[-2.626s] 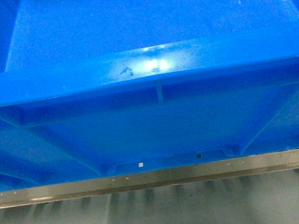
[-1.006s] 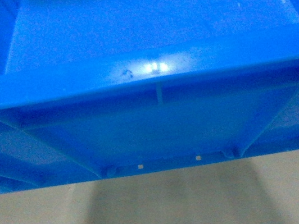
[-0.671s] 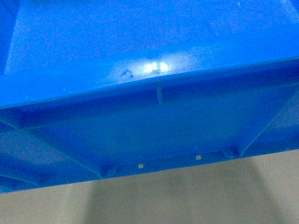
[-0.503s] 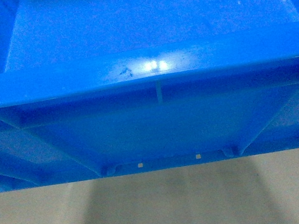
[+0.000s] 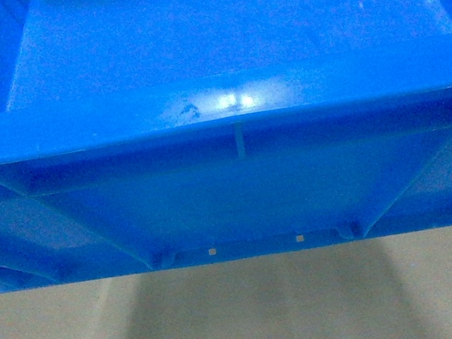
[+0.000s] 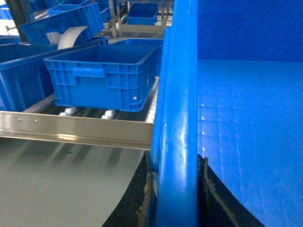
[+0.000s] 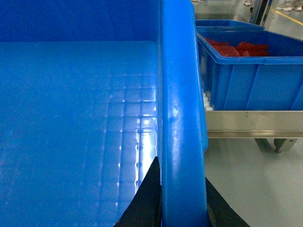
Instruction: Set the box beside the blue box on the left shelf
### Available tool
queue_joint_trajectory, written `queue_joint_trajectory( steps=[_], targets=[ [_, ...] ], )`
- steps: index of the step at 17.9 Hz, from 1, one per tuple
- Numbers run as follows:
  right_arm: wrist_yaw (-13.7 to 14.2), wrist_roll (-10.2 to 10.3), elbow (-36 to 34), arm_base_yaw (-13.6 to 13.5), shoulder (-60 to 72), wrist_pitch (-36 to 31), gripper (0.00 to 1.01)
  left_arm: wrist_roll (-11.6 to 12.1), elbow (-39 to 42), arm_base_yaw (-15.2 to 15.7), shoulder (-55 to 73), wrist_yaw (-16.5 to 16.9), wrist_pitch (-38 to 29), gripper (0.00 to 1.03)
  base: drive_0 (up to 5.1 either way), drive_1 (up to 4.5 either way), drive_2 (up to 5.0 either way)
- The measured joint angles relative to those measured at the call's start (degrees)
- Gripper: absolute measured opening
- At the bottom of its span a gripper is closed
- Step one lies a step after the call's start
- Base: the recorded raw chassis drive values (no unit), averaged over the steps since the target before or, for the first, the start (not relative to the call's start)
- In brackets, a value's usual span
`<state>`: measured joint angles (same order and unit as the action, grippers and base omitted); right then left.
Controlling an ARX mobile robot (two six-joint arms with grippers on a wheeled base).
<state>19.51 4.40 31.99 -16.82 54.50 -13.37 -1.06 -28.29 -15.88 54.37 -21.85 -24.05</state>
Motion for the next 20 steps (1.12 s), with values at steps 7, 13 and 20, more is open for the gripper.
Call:
queue_joint_trajectory(
  steps=[7,13,20],
  targets=[
    [0.0,0.0,0.0,0.0,0.0,-0.1,0.08,0.0,0.0,0.0,0.0,0.0,-0.2,0.16,0.0,1.87,-1.8],
    [0.0,0.0,0.0,0.0,0.1,0.0,0.08,0.0,0.0,-0.1,0.0,-0.1,-0.2,0.16,0.1,4.40,-4.3],
    [0.0,0.0,0.0,0.0,0.1,-0.2,0.08,0.0,0.0,-0.1,0.0,0.0,-0.3,0.16,0.1,4.38,-4.2]
  ],
)
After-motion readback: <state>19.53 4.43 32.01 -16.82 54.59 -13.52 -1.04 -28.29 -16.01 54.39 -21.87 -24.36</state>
